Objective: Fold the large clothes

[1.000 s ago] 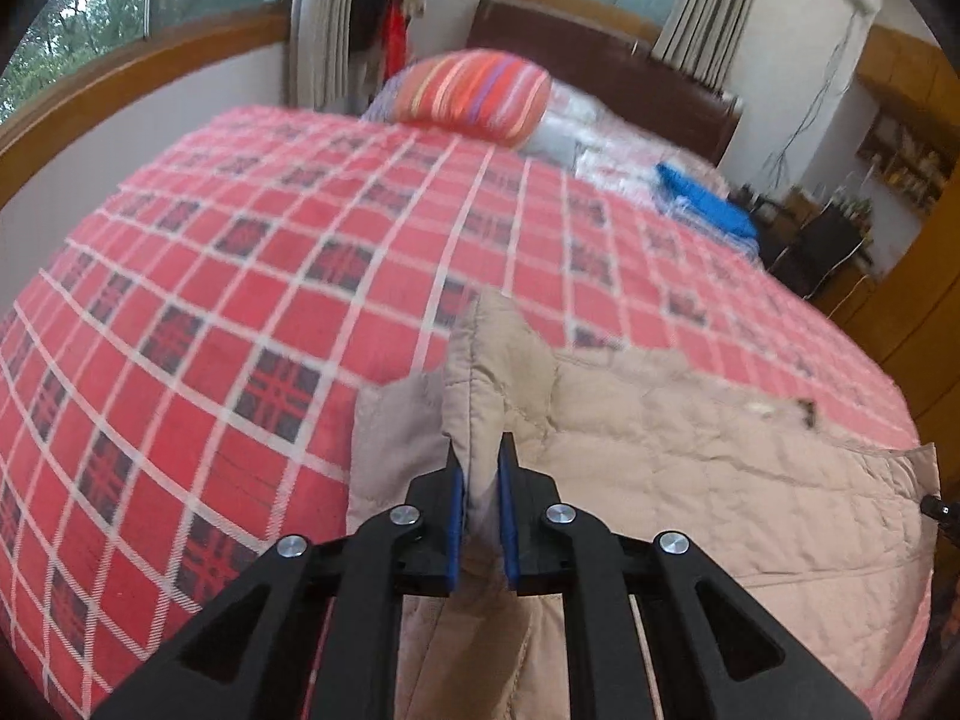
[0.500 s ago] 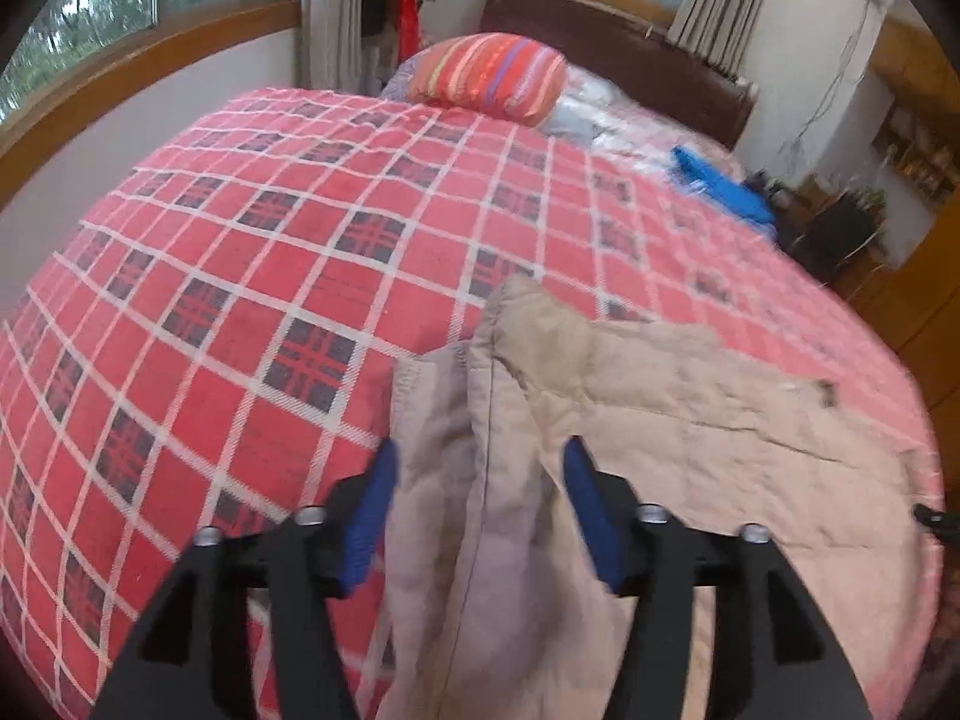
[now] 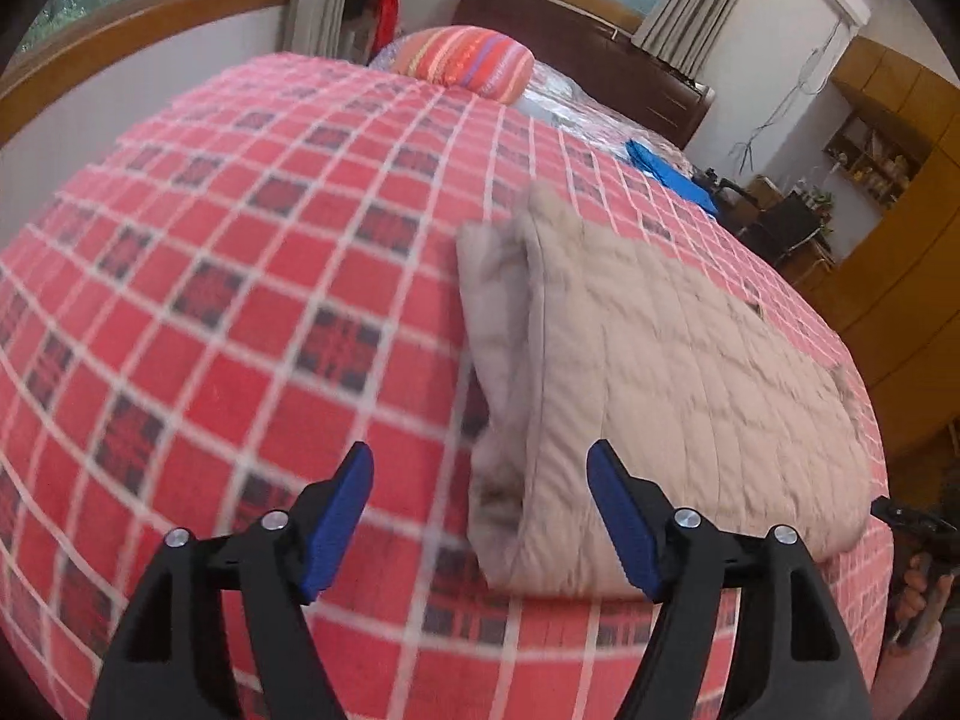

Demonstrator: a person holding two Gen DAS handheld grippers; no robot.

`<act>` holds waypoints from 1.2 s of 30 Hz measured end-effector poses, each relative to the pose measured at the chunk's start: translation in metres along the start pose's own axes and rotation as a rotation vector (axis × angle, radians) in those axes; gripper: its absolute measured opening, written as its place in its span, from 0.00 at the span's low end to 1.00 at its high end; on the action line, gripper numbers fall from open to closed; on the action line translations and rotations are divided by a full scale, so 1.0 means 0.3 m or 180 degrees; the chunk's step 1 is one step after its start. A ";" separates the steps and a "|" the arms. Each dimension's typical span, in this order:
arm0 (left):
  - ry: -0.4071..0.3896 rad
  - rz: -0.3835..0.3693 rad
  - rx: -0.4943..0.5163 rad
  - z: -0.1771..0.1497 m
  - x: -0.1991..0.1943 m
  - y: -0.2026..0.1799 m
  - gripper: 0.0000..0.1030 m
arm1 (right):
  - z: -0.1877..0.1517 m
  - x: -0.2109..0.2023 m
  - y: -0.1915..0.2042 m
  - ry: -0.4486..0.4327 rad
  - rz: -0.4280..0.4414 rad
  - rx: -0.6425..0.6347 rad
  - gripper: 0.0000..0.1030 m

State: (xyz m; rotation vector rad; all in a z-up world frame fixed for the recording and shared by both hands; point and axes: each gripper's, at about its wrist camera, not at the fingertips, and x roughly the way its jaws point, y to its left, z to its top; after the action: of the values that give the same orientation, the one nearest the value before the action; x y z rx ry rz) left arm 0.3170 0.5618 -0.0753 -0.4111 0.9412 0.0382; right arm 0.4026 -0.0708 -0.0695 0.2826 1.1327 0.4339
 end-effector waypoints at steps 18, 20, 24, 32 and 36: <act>0.0245 -0.0451 -0.0116 -0.064 0.043 -0.008 0.09 | -0.070 -0.012 0.042 0.0087 0.0089 -0.0096 0.08; 0.0295 -0.0405 -0.0088 -0.075 0.073 -0.005 0.09 | -0.082 0.025 0.016 0.0175 0.0052 -0.0049 0.07; 0.0314 -0.0359 -0.0071 -0.087 0.100 -0.009 0.09 | -0.092 0.084 -0.014 0.0285 0.0051 0.0039 0.08; 0.0077 -0.0187 -0.0079 -0.014 0.018 0.022 0.69 | -0.016 -0.012 -0.029 0.0031 0.0125 0.0061 0.38; 0.0202 -0.0270 -0.0257 0.082 0.084 0.046 0.72 | 0.065 0.017 -0.073 0.0000 0.0279 0.0276 0.62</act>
State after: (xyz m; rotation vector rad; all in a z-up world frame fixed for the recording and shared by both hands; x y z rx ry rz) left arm 0.3481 0.5796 -0.0869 -0.5291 0.9860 -0.0143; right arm 0.4263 -0.0878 -0.0752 0.4092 1.1438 0.4626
